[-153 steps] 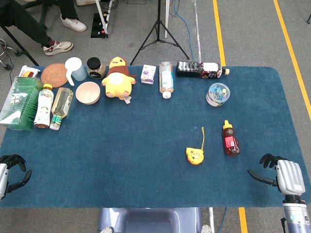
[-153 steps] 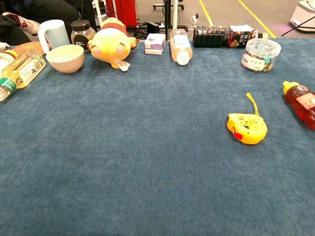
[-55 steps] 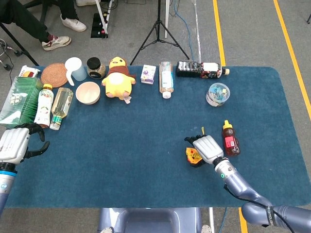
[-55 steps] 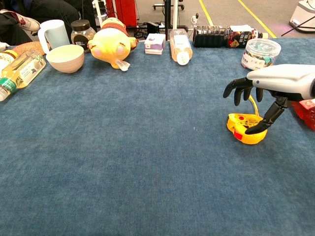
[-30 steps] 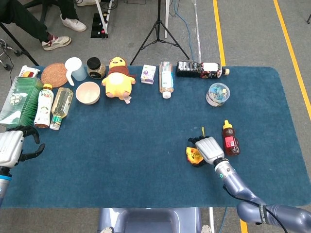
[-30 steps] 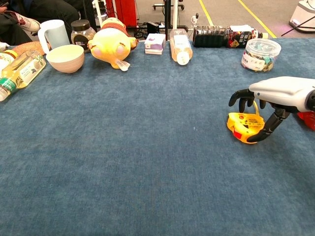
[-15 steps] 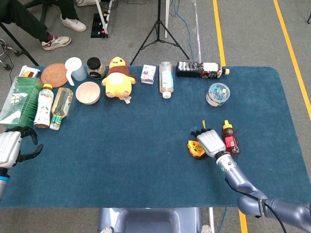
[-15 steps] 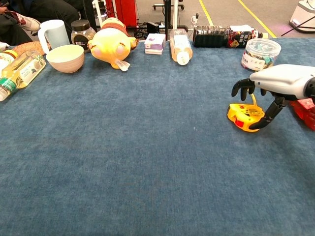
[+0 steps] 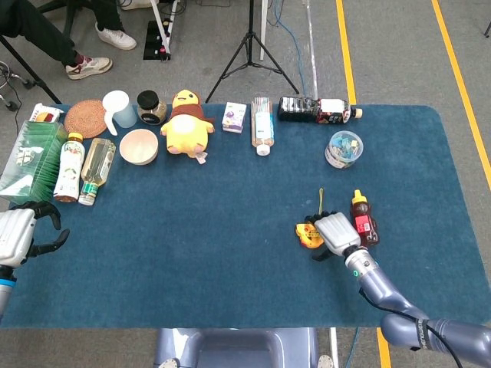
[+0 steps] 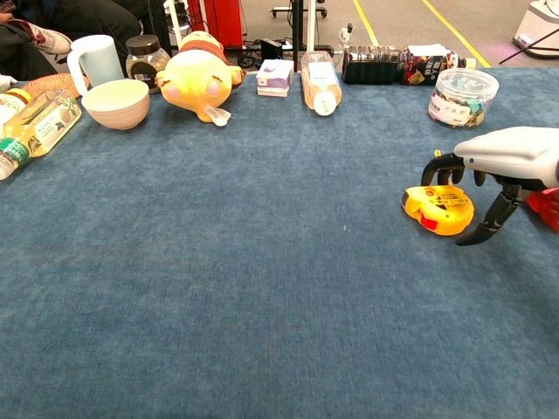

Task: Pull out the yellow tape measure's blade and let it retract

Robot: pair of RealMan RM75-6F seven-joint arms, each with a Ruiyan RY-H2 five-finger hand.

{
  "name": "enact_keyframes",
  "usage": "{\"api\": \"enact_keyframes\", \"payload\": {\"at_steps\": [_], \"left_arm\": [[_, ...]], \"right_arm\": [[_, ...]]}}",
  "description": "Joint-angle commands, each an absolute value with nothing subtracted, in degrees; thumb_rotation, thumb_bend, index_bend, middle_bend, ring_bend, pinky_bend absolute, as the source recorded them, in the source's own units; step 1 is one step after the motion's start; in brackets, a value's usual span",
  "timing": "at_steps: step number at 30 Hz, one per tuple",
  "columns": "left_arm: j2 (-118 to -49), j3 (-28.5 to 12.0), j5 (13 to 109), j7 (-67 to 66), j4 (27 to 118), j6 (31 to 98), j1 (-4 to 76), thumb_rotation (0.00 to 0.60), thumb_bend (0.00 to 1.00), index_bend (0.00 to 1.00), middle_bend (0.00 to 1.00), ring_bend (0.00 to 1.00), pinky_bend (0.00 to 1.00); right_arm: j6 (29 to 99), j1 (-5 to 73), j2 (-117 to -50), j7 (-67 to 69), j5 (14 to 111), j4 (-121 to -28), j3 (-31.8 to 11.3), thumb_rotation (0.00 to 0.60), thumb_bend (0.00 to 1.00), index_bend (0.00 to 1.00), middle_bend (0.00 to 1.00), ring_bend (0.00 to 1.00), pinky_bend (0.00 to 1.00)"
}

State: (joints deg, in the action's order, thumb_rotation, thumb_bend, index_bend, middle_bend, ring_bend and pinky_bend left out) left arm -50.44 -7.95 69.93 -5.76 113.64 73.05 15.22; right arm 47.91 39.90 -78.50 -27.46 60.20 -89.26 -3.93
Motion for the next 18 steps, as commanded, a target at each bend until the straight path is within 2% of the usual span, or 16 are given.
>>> {"api": "enact_keyframes", "payload": {"at_steps": [1,18], "left_arm": [[-50.33,-7.87,69.97,-5.49,113.47,73.21,15.05,0.523,0.3,0.6,0.45,0.35,0.36],[-50.38,-7.46,70.34,-4.35,112.54,73.18,14.75,0.524,0.3,0.6,0.45,0.35,0.36]], "right_arm": [[47.99,40.15,-78.31,-28.27,59.4,-89.98,-3.73,0.44,0.18,0.22,0.31,0.27,0.31],[48.27,41.77,-80.03,-29.72,55.1,-89.1,-4.54,0.443,0.18,0.26,0.33,0.3,0.35]]}}
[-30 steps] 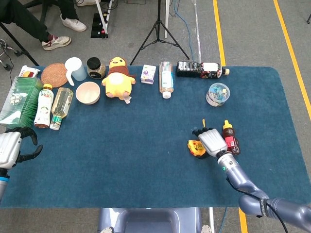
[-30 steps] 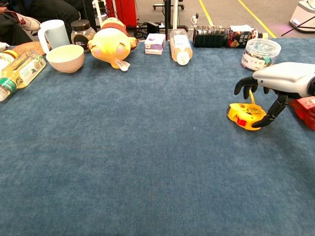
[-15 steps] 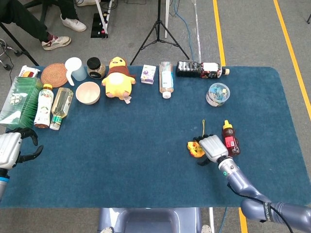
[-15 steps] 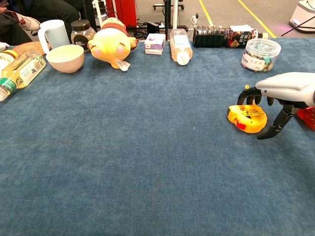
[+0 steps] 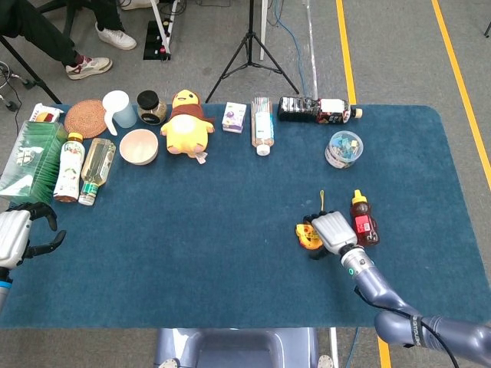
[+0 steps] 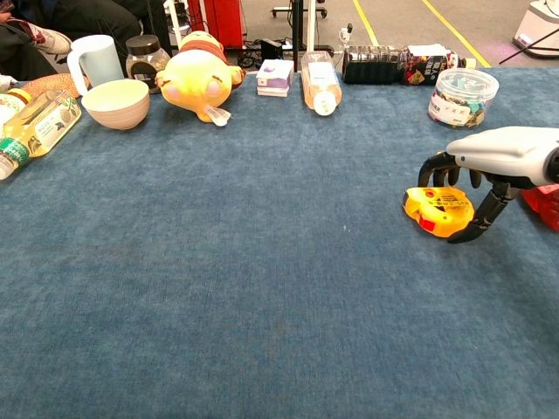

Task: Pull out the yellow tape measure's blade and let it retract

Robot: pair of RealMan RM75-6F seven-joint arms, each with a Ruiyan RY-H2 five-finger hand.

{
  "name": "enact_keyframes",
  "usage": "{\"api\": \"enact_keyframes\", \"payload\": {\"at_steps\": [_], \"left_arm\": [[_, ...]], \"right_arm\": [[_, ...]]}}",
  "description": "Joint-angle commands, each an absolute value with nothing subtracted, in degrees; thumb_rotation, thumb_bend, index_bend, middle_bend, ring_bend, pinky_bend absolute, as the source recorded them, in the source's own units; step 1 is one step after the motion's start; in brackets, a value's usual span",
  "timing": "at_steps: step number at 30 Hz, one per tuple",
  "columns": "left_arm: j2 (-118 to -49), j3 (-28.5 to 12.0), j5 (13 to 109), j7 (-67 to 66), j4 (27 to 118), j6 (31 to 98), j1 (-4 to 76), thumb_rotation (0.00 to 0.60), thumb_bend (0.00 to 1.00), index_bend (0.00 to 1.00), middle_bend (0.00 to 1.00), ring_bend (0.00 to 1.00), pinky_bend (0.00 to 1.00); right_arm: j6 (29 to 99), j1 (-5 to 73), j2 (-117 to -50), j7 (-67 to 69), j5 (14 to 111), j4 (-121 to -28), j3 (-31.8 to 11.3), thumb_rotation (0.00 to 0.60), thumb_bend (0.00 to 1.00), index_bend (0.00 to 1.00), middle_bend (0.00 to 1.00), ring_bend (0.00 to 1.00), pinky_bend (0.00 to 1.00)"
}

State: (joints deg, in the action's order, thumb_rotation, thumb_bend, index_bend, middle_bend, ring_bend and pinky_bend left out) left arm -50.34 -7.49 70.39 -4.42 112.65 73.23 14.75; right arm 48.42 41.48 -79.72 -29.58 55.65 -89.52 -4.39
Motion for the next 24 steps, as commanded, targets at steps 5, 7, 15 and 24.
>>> {"api": "enact_keyframes", "payload": {"at_steps": [5,7,15,24], "left_arm": [[-50.43,-7.31,70.25,-4.07,112.13,73.21,14.57,0.527,0.3,0.6,0.45,0.35,0.36],[-50.41,-7.26,70.2,-3.94,112.01,73.29,14.45,0.527,0.3,0.6,0.45,0.35,0.36],[-50.45,-7.24,70.26,-3.85,111.83,73.27,14.48,0.529,0.3,0.6,0.45,0.35,0.36],[-50.19,-7.12,70.28,-3.93,112.16,73.39,14.33,0.522,0.3,0.6,0.45,0.35,0.36]], "right_arm": [[47.83,42.43,-81.14,-29.5,53.62,-87.36,-4.99,0.446,0.18,0.33,0.39,0.36,0.39],[47.72,42.53,-81.45,-29.09,53.33,-86.88,-5.12,0.444,0.19,0.36,0.42,0.38,0.4],[48.17,42.37,-82.51,-27.27,53.86,-85.33,-4.97,0.447,0.21,0.43,0.47,0.44,0.47],[49.49,41.42,-83.22,-23.66,56.43,-84.6,-5.17,0.444,0.24,0.56,0.59,0.58,0.57]]}}
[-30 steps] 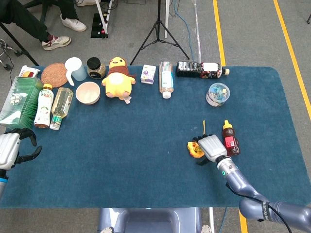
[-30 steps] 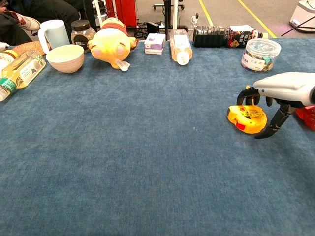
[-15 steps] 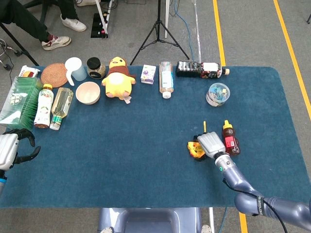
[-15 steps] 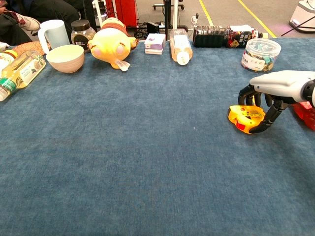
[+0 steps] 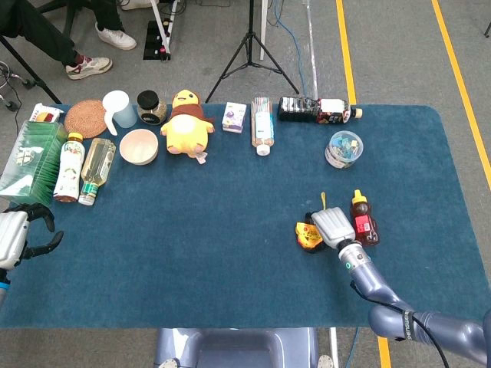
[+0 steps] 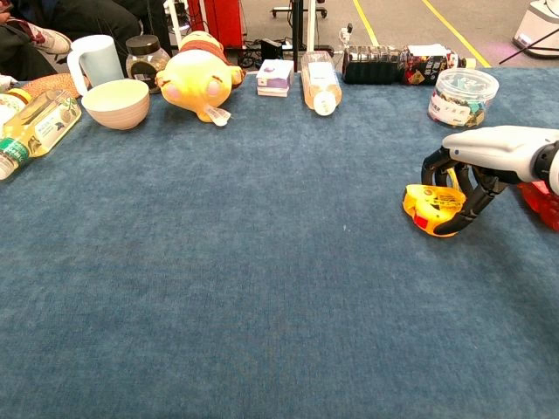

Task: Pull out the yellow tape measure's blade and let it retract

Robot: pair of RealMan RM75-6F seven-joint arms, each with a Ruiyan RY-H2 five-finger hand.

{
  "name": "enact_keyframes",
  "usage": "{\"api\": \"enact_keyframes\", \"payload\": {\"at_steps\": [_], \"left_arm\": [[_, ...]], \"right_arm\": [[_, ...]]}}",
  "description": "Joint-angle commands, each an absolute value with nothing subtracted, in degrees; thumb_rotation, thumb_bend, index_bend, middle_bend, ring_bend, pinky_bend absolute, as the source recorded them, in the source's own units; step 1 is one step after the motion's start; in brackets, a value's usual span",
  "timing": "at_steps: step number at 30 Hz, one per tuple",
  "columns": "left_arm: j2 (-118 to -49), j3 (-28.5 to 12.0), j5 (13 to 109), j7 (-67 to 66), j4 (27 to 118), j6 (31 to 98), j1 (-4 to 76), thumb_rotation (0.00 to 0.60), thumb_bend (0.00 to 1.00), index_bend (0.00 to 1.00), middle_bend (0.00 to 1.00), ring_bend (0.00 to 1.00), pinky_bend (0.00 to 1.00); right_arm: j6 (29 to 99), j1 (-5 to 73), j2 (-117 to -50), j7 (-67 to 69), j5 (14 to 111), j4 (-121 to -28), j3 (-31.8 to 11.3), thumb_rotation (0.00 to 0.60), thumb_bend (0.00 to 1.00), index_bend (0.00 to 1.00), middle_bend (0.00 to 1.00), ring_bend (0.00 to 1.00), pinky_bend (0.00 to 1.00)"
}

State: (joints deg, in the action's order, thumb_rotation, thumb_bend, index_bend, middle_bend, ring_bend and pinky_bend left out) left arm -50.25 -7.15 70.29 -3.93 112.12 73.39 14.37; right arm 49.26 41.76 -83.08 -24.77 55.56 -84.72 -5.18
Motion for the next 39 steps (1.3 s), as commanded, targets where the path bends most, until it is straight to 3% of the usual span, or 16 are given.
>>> {"api": "enact_keyframes", "payload": {"at_steps": [1,19,31,39], "left_arm": [[-50.16,-7.11,70.29,-3.94,112.2,73.4,14.32,0.521,0.3,0.6,0.45,0.35,0.36],[-52.23,-8.2,70.18,-8.19,115.64,65.9,20.7,0.524,0.3,0.6,0.45,0.35,0.39],[-58.66,-11.59,63.79,-14.47,115.7,53.1,33.43,0.519,0.27,0.6,0.45,0.35,0.45],[-64.77,-12.97,58.81,-20.72,113.34,48.83,42.17,0.516,0.26,0.6,0.45,0.38,0.47]], "right_arm": [[49.57,41.3,-83.19,-23.21,56.77,-84.65,-5.19,0.445,0.24,0.57,0.6,0.58,0.58],[53.21,39.46,-73.82,-17.46,64.82,-99.86,-6.65,0.444,0.25,0.58,0.62,0.6,0.59],[54.34,40.2,-71.3,-20.23,65.6,-106.06,-7.19,0.442,0.25,0.58,0.62,0.6,0.59],[54.43,40.54,-71.12,-21.05,64.91,-106.98,-7.03,0.442,0.25,0.58,0.62,0.6,0.59]]}}
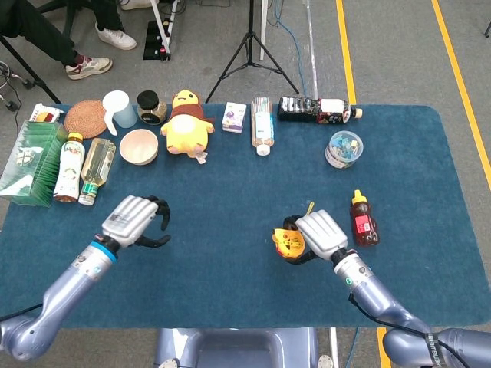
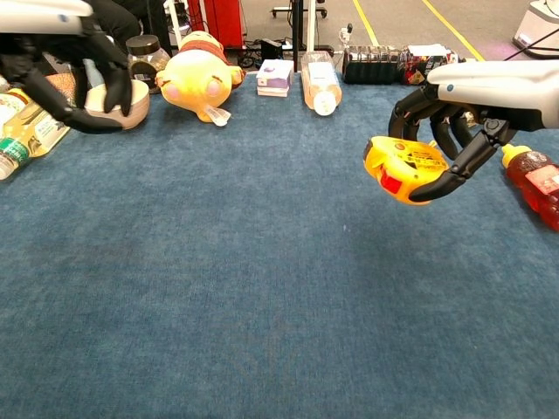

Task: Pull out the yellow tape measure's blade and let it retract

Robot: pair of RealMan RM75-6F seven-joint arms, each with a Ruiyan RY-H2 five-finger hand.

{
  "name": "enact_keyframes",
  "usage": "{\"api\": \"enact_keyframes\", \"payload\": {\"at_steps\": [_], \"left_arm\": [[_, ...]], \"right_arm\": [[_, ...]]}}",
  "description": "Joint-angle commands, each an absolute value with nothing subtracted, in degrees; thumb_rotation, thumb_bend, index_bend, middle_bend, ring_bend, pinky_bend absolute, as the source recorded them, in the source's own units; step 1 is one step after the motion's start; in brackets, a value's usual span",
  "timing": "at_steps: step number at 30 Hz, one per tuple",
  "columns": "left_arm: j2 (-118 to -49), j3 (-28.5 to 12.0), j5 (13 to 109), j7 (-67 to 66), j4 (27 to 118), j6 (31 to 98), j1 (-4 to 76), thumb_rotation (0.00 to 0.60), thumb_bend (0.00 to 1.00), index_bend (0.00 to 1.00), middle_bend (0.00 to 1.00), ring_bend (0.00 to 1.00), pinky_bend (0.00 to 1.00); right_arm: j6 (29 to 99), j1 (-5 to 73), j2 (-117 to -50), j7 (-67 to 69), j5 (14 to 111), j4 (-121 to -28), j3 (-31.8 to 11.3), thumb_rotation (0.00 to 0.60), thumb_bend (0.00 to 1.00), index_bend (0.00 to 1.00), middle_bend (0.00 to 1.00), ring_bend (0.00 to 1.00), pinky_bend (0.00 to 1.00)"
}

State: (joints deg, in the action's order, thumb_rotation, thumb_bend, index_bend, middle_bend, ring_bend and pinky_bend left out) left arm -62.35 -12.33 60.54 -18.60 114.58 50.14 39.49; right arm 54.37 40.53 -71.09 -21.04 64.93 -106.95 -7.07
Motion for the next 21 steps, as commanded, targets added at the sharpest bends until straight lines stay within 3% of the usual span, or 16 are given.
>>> {"api": "enact_keyframes", "payload": {"at_steps": [1,7,11,17,21], "left_arm": [[-65.69,-13.04,58.41,-21.47,112.83,48.79,43.04,0.518,0.26,0.6,0.47,0.39,0.49],[-70.87,-13.52,57.39,-24.29,109.96,49.1,47.28,0.502,0.25,0.6,0.65,0.6,0.69],[-73.55,-14.05,57.49,-24.13,107.78,48.13,49.58,0.496,0.25,0.6,0.74,0.68,0.76],[-77.52,-13.97,60.49,-24.98,103.31,47.98,52.53,0.432,0.25,0.6,0.93,0.86,0.88],[-79.72,-13.77,62.3,-24.29,100.21,47.7,54.07,0.388,0.26,0.6,1.0,0.96,0.96]], "right_arm": [[54.51,40.53,-71.13,-21.03,64.99,-106.98,-7.0,0.441,0.25,0.58,0.62,0.6,0.59],[54.64,40.56,-70.94,-20.88,65.63,-106.98,-6.78,0.445,0.25,0.58,0.62,0.6,0.59],[54.62,40.63,-70.81,-20.66,66.06,-107.14,-6.74,0.444,0.25,0.58,0.62,0.6,0.59],[54.87,40.46,-70.71,-20.21,66.56,-107.08,-6.57,0.443,0.25,0.58,0.62,0.6,0.59],[54.95,40.39,-70.63,-19.84,66.93,-106.93,-6.49,0.443,0.25,0.58,0.62,0.6,0.59]]}}
